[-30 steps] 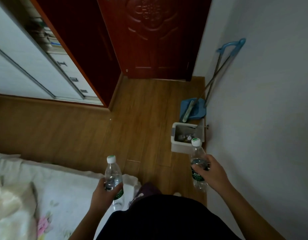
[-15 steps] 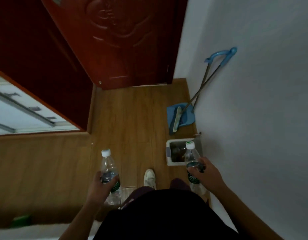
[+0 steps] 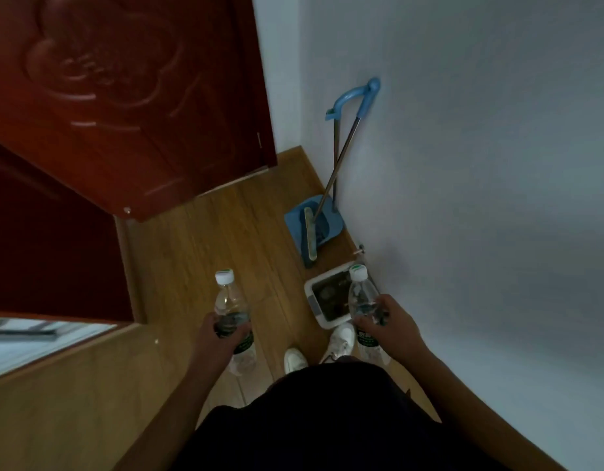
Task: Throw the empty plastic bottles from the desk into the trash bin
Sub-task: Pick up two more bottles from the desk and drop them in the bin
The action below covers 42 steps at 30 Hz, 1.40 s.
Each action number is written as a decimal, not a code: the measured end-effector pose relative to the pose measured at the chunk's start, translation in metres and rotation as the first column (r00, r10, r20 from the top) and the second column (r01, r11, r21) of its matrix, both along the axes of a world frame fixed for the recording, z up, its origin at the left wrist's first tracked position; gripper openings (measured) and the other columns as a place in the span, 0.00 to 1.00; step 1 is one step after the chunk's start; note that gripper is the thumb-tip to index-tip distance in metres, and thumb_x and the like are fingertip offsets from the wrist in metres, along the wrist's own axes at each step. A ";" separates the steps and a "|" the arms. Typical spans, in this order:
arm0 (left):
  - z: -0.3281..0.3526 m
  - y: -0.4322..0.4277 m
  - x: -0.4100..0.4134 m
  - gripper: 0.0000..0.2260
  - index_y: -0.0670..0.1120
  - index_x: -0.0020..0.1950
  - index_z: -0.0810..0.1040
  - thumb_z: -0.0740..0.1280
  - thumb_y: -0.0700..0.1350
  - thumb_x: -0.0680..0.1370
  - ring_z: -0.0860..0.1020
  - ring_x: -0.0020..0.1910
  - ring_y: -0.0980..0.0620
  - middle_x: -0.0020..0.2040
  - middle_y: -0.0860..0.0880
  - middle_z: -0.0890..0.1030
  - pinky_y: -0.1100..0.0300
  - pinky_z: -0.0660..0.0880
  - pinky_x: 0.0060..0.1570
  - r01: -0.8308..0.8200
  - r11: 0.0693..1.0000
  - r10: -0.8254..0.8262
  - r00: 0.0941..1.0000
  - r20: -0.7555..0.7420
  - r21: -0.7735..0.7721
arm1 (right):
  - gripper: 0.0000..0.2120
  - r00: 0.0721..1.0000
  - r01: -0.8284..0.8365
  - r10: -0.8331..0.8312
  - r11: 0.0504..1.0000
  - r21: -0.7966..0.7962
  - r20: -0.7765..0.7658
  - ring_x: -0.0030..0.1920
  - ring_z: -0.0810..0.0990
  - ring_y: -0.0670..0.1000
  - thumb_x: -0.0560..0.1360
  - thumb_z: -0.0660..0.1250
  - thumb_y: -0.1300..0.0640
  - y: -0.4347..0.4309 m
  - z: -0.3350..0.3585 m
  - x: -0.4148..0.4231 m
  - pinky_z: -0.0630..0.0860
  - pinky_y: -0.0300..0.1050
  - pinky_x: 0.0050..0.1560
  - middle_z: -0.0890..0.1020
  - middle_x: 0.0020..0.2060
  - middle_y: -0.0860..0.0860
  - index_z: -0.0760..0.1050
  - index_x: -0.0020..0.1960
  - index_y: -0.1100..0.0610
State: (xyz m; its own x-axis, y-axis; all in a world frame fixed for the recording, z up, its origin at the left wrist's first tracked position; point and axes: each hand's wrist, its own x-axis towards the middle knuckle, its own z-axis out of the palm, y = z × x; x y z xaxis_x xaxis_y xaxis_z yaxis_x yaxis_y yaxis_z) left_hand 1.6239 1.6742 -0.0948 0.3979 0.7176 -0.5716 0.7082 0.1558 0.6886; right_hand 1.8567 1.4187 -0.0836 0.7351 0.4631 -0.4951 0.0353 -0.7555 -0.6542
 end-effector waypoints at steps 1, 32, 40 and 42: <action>0.004 0.003 0.009 0.18 0.46 0.60 0.75 0.76 0.46 0.73 0.78 0.52 0.48 0.54 0.48 0.79 0.55 0.74 0.48 0.021 1.000 -0.021 1.000 0.004 -0.012 | 0.16 1.000 0.012 -0.012 1.000 0.004 -0.002 0.42 0.79 0.41 0.70 0.74 0.44 0.003 0.001 0.002 0.72 0.38 0.37 0.80 0.42 0.44 0.70 0.50 0.44; -0.005 0.128 0.246 0.29 0.52 0.68 0.72 0.76 0.55 0.70 0.77 0.62 0.47 0.63 0.49 0.78 0.44 0.77 0.60 0.822 0.557 -0.826 0.563 0.023 -0.117 | 0.26 0.605 0.795 -0.794 0.607 -0.008 -0.067 0.48 0.80 0.49 0.69 0.76 0.43 0.095 -0.029 -0.040 0.75 0.41 0.43 0.81 0.51 0.49 0.74 0.61 0.54; -0.059 0.112 0.252 0.31 0.55 0.70 0.69 0.75 0.58 0.70 0.76 0.63 0.48 0.65 0.50 0.76 0.46 0.78 0.58 0.887 0.437 -0.898 0.440 -0.017 -0.151 | 0.29 0.541 0.835 -0.833 0.548 -0.042 -0.116 0.50 0.80 0.48 0.69 0.75 0.43 0.111 -0.080 -0.047 0.72 0.37 0.39 0.81 0.53 0.49 0.73 0.64 0.54; -0.090 0.105 0.252 0.34 0.55 0.72 0.69 0.75 0.60 0.68 0.76 0.63 0.49 0.66 0.50 0.77 0.51 0.78 0.56 0.898 0.410 -0.911 0.412 -0.025 -0.157 | 0.28 0.527 0.842 -0.837 0.538 -0.042 -0.146 0.51 0.80 0.49 0.70 0.75 0.44 0.107 -0.109 -0.040 0.72 0.36 0.39 0.81 0.54 0.49 0.72 0.65 0.54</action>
